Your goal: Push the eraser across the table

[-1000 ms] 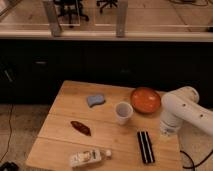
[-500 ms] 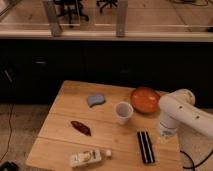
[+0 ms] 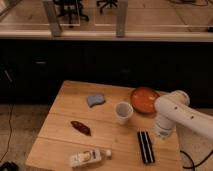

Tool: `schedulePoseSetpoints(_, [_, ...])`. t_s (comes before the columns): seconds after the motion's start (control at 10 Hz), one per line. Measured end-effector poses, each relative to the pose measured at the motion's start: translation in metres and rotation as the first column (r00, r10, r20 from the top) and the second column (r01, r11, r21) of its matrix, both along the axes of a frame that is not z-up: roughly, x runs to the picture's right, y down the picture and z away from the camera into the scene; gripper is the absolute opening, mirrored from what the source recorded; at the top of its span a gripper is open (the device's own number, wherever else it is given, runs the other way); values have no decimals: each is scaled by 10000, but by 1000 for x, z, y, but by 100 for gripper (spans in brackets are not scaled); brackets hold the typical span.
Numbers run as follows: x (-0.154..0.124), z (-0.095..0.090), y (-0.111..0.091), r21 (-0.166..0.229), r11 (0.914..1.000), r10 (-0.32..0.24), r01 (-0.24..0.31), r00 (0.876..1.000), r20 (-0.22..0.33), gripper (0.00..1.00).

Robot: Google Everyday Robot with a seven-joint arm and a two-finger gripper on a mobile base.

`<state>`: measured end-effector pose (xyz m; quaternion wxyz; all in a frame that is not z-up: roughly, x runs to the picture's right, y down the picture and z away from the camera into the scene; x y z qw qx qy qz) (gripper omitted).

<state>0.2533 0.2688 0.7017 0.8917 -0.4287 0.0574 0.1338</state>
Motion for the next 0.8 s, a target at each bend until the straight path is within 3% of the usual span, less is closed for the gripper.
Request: schedulePoseSetpoints(0.8, [-8, 17, 6, -287, 9996, -44, 43, 10000, -9, 0])
